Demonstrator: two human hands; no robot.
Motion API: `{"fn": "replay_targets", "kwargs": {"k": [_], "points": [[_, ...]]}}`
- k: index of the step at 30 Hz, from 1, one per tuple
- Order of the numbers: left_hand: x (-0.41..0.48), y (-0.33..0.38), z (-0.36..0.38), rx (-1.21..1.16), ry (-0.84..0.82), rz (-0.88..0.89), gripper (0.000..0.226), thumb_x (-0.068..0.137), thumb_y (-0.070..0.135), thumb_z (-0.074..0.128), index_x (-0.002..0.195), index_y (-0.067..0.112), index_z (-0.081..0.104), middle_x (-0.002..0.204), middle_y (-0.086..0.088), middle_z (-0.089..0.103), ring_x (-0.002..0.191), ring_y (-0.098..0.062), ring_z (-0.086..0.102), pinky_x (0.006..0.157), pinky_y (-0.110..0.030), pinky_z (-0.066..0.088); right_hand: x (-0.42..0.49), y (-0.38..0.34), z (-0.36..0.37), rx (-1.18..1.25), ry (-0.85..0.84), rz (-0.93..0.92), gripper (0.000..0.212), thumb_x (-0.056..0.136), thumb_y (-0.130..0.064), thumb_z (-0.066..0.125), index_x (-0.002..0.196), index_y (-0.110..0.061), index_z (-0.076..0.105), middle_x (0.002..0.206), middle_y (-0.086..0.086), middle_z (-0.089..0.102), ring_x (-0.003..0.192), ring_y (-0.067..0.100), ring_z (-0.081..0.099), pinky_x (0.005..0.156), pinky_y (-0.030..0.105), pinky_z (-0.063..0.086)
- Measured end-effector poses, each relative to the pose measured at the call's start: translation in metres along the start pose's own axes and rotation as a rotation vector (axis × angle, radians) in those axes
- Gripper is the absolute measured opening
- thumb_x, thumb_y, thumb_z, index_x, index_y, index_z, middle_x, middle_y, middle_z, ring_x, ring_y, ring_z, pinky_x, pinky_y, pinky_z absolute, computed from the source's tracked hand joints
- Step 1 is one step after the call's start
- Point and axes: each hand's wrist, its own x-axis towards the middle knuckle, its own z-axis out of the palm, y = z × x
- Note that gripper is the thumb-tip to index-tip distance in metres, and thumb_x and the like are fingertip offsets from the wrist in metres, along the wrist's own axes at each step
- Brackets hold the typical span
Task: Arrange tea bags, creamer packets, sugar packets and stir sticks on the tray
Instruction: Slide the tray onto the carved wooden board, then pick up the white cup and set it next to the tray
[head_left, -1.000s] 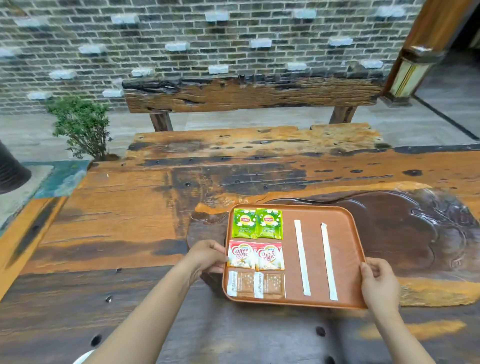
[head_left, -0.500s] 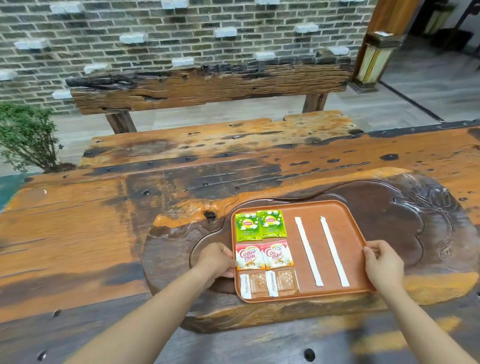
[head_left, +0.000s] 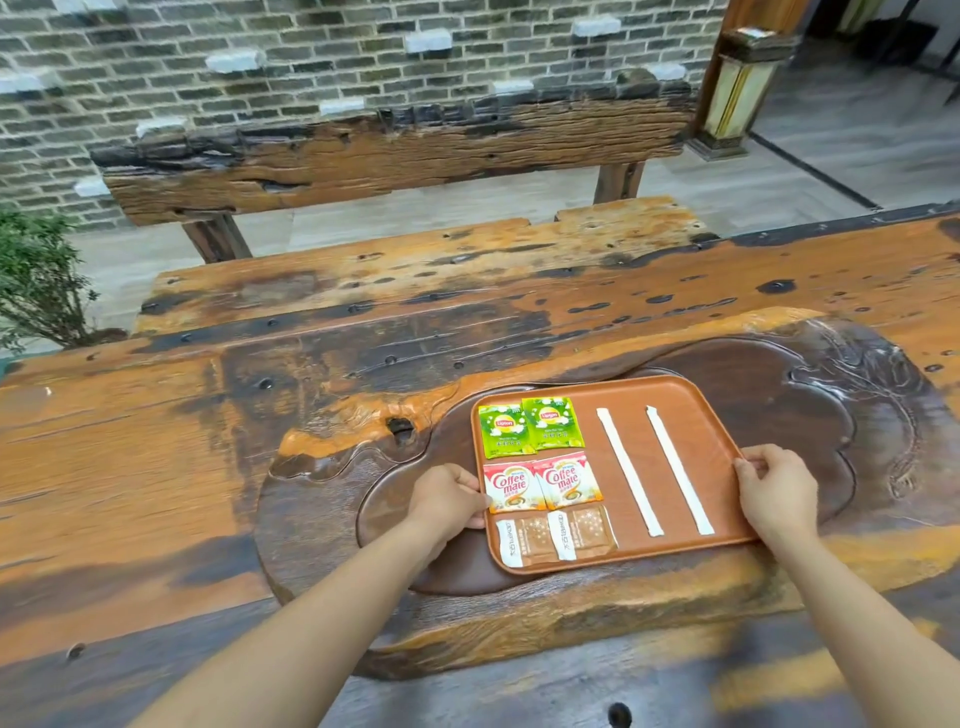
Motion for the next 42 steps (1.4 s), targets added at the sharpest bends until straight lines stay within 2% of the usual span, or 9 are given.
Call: {"fn": "replay_targets", "kwargs": {"k": [10, 16, 20, 23, 27, 31, 33, 37, 42], "points": [[0.009, 0.004, 0.007, 0.029, 0.026, 0.017, 0.012, 0.077, -0.001, 0.066, 0.085, 0.005, 0.059, 0.079, -0.011, 0.067, 0.067, -0.022, 0.067, 0.076, -0.04, 0.06, 0.005, -0.002, 0.003, -0.003, 0.003, 0.032, 0.016, 0.089, -0.009, 0.05, 0.096, -0.001, 0.062, 0.103, 0.024, 0.057, 0.093, 0.038, 0.054, 0.086, 0.04, 0.043], [-0.004, 0.004, -0.001, 0.063, -0.049, 0.026, 0.018, 0.08, 0.008, 0.067, 0.097, 0.006, 0.061, 0.079, -0.008, 0.068, 0.075, -0.025, 0.07, 0.081, -0.04, 0.059, 0.008, -0.004, -0.001, -0.025, -0.058, 0.061, 0.02, 0.089, -0.011, 0.052, 0.103, -0.001, 0.063, 0.107, 0.024, 0.061, 0.099, 0.039, 0.055, 0.089, 0.039, 0.043], [-0.04, -0.009, -0.036, 0.023, -0.189, 0.079, 0.016, 0.084, 0.007, 0.061, 0.1, 0.006, 0.063, 0.074, -0.007, 0.062, 0.066, -0.015, 0.063, 0.062, -0.024, 0.06, -0.003, -0.015, -0.014, -0.022, -0.029, 0.094, 0.033, 0.084, -0.008, 0.052, 0.114, 0.003, 0.059, 0.112, 0.028, 0.062, 0.106, 0.042, 0.056, 0.094, 0.046, 0.045], [-0.077, -0.03, -0.079, 0.003, -0.19, 0.104, 0.01, 0.086, 0.005, 0.059, 0.09, 0.013, 0.064, 0.079, -0.008, 0.064, 0.066, -0.012, 0.063, 0.056, -0.017, 0.057, -0.038, -0.037, -0.016, 0.01, 0.028, -0.05, 0.032, 0.082, -0.004, 0.05, 0.112, 0.004, 0.059, 0.111, 0.03, 0.06, 0.106, 0.043, 0.054, 0.097, 0.05, 0.044], [-0.129, -0.075, -0.137, -0.088, -0.06, 0.069, 0.015, 0.088, 0.001, 0.053, 0.087, 0.012, 0.064, 0.08, -0.007, 0.068, 0.063, -0.01, 0.065, 0.058, -0.018, 0.056, -0.126, -0.076, 0.005, 0.163, -0.07, -0.274, 0.023, 0.082, 0.004, 0.054, 0.104, 0.001, 0.06, 0.1, 0.024, 0.06, 0.084, 0.031, 0.055, 0.081, 0.03, 0.041], [-0.179, -0.126, -0.195, -0.166, 0.222, 0.055, 0.018, 0.089, 0.0, 0.051, 0.085, 0.011, 0.064, 0.079, -0.009, 0.065, 0.066, -0.017, 0.062, 0.053, -0.013, 0.053, -0.224, -0.112, 0.038, 0.376, -0.284, -0.309, 0.021, 0.084, 0.004, 0.054, 0.097, -0.009, 0.063, 0.091, 0.011, 0.061, 0.073, 0.02, 0.053, 0.068, 0.009, 0.037], [-0.201, -0.154, -0.223, -0.106, 0.409, 0.04, 0.016, 0.089, 0.002, 0.051, 0.087, 0.012, 0.064, 0.077, -0.006, 0.065, 0.069, -0.021, 0.06, 0.048, -0.009, 0.048, -0.272, -0.127, 0.058, 0.409, -0.429, -0.335, 0.02, 0.085, 0.001, 0.055, 0.094, -0.015, 0.063, 0.088, 0.004, 0.061, 0.075, 0.017, 0.056, 0.071, 0.013, 0.042], [-0.237, -0.223, -0.269, 0.34, 0.68, 0.019, 0.015, 0.087, 0.009, 0.056, 0.097, 0.015, 0.065, 0.094, -0.003, 0.067, 0.081, -0.022, 0.062, 0.07, -0.027, 0.047, -0.348, -0.145, 0.096, 0.311, -0.802, -0.458, 0.02, 0.09, -0.008, 0.051, 0.099, -0.023, 0.06, 0.095, -0.007, 0.06, 0.088, 0.01, 0.059, 0.073, 0.011, 0.042], [-0.26, -0.299, -0.289, 0.37, 0.663, -0.191, 0.033, 0.088, 0.015, 0.055, 0.12, 0.005, 0.057, 0.117, -0.016, 0.063, 0.101, -0.028, 0.061, 0.087, -0.039, 0.048, -0.392, -0.149, 0.136, -0.009, -0.903, -0.72, 0.029, 0.092, -0.017, 0.049, 0.119, -0.014, 0.058, 0.128, 0.001, 0.055, 0.123, 0.018, 0.042, 0.105, 0.032, 0.032]]}}
